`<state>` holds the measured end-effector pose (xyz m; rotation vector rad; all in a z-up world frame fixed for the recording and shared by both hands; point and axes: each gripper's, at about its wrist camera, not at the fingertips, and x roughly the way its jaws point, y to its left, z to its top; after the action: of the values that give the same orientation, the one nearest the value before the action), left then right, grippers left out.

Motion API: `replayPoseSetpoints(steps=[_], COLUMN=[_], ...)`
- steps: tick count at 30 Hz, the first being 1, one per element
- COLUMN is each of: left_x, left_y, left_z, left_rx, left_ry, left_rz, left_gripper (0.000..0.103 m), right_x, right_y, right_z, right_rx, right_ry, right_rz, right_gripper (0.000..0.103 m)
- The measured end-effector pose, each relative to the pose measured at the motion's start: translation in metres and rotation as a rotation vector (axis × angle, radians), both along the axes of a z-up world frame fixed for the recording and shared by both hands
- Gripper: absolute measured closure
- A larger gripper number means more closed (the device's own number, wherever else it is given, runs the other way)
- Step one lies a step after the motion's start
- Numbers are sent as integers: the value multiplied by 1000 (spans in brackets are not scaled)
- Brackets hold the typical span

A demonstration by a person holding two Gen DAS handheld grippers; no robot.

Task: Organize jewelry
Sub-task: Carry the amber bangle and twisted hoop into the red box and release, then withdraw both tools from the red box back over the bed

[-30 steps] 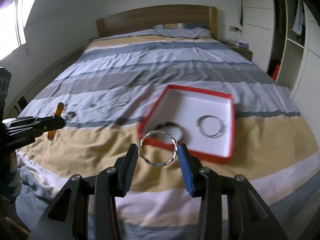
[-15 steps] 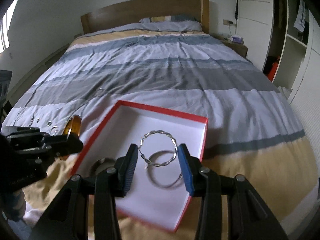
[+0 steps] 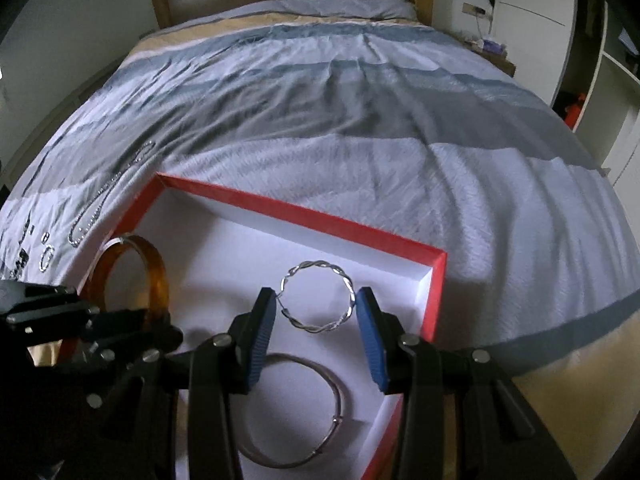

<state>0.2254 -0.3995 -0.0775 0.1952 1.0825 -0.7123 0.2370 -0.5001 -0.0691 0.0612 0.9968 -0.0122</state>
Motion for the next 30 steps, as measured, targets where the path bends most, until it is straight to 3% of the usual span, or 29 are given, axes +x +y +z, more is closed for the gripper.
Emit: replayPoseSetpoints(steps=[6, 14, 21, 25, 30], left_x=[5, 4, -6, -28, -61], left_y=[6, 9, 25, 45, 70], left_z=[-5, -1, 26, 59, 89], left_rx=[-51, -47, -50, -74, -63], left_ry=[26, 27, -5, -64, -106], left_rz=[15, 19, 37, 57, 60], left_gripper=[88, 82, 77, 76, 67], right_x=[10, 16, -12, -43, -88], right_y=[8, 5, -6, -11, 5], right_z=[-9, -3, 41, 81, 122], right_rx=[-92, -84, -82, -68, -49], right_ry=[49, 72, -4, -69, -132], right_rz=[43, 38, -34, -85, -106], right_gripper=[62, 61, 60, 60, 60])
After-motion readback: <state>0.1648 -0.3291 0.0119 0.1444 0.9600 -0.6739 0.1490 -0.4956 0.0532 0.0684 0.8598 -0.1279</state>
